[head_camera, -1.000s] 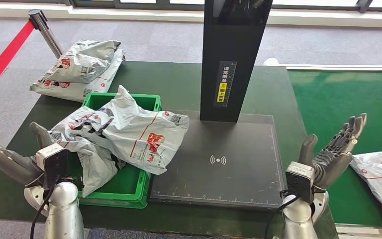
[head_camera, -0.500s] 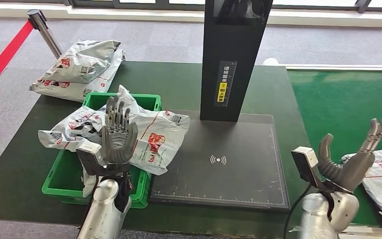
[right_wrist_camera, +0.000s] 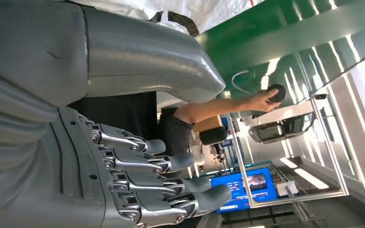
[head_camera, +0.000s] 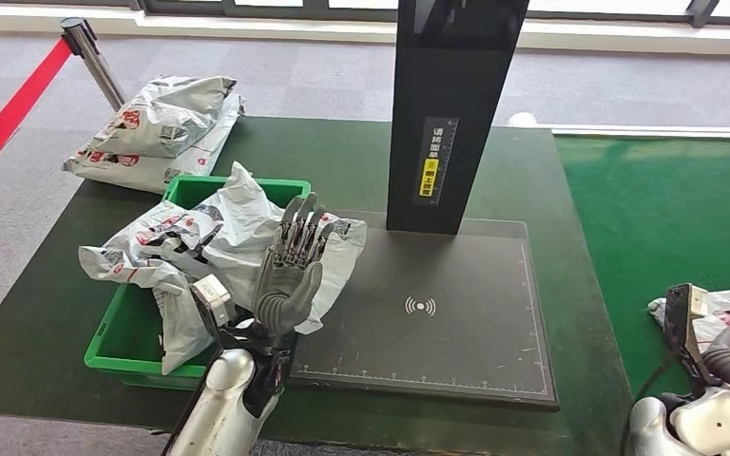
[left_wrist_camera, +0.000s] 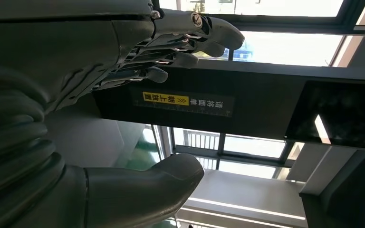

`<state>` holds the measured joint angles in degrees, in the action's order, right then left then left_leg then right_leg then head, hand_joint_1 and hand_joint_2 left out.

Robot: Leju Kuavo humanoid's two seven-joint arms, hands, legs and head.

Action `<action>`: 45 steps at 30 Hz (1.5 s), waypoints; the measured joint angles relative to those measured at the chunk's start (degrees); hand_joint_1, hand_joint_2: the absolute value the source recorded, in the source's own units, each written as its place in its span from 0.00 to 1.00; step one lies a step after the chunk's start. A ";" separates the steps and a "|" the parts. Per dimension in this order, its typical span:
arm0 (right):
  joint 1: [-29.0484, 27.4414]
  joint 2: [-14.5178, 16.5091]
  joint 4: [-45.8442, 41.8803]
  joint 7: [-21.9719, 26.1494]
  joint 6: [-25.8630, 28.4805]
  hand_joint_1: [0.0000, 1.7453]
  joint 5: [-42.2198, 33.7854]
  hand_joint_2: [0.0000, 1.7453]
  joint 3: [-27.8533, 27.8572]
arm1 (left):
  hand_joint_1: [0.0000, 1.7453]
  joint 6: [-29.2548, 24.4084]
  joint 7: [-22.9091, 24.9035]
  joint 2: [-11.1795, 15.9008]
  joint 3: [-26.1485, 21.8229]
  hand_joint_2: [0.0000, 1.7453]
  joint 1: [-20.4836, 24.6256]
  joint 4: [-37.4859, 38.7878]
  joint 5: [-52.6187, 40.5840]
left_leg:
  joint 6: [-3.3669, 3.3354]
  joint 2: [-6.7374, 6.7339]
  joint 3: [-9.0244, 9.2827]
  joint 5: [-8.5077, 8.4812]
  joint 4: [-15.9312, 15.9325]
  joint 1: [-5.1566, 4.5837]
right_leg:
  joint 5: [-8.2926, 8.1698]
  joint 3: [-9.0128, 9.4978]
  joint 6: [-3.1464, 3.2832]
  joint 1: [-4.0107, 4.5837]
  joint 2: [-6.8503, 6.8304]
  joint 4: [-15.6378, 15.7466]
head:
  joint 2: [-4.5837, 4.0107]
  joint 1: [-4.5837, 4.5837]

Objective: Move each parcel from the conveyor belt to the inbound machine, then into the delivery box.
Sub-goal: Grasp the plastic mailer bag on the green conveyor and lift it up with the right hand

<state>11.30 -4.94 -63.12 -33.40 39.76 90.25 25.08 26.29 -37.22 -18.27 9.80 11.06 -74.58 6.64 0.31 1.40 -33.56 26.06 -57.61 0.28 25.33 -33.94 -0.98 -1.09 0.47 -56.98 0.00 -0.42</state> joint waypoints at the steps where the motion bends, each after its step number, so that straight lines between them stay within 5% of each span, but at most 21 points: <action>1: 0.01 -0.52 0.95 0.45 0.00 0.00 -0.03 1.00 -0.18 | 0.00 0.20 0.04 0.00 0.02 1.00 0.00 0.00 0.02 | 0.01 0.05 -0.02 -0.03 0.00 0.02 | 0.00 0.01 0.00 0.02 -0.07 -0.01 | 0.00 0.01; 12: 0.03 -2.53 6.27 2.09 0.02 0.00 -0.14 1.00 -0.30 | 0.00 1.23 0.48 0.00 0.40 1.00 0.03 -0.01 -0.22 | 0.01 0.02 -0.02 -0.03 0.01 0.04 | 0.00 -0.01 0.01 0.01 -0.04 -0.01 | 0.00 0.01; 34: 5.07 -1.65 22.68 24.02 0.02 0.00 -1.09 1.00 19.54 | 0.00 3.76 0.17 0.09 1.74 1.00 0.11 -0.08 -2.40 | 0.00 -0.01 -0.02 -0.03 0.01 0.01 | 0.00 -0.01 0.00 -0.03 -0.02 -0.01 | 0.00 0.01; 41: 5.98 -1.67 26.40 24.40 0.03 0.00 -2.73 1.00 20.40 | 0.00 3.76 -0.26 0.12 1.74 1.00 -0.02 -0.15 -2.65 | 0.00 -0.02 -0.04 -0.03 0.01 0.01 | 0.00 0.00 0.00 -0.03 -0.02 -0.02 | 0.00 0.01; 45: 9.07 -4.68 31.02 17.74 0.01 0.00 -12.37 1.00 18.49 | 0.00 3.61 -0.20 0.19 1.81 1.00 -0.50 -0.18 -2.73 | -0.15 -0.04 -0.07 -0.13 0.04 -0.21 | -0.05 -0.18 -0.04 -0.27 -0.02 -0.06 | 0.00 -0.20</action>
<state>20.37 -9.61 -32.10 -15.66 39.77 77.88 43.56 29.90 -37.42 -18.09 11.61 10.56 -74.76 3.92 0.16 1.36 -33.62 25.93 -57.57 0.07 25.28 -34.12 -1.01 -1.37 0.45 -57.03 0.00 -0.62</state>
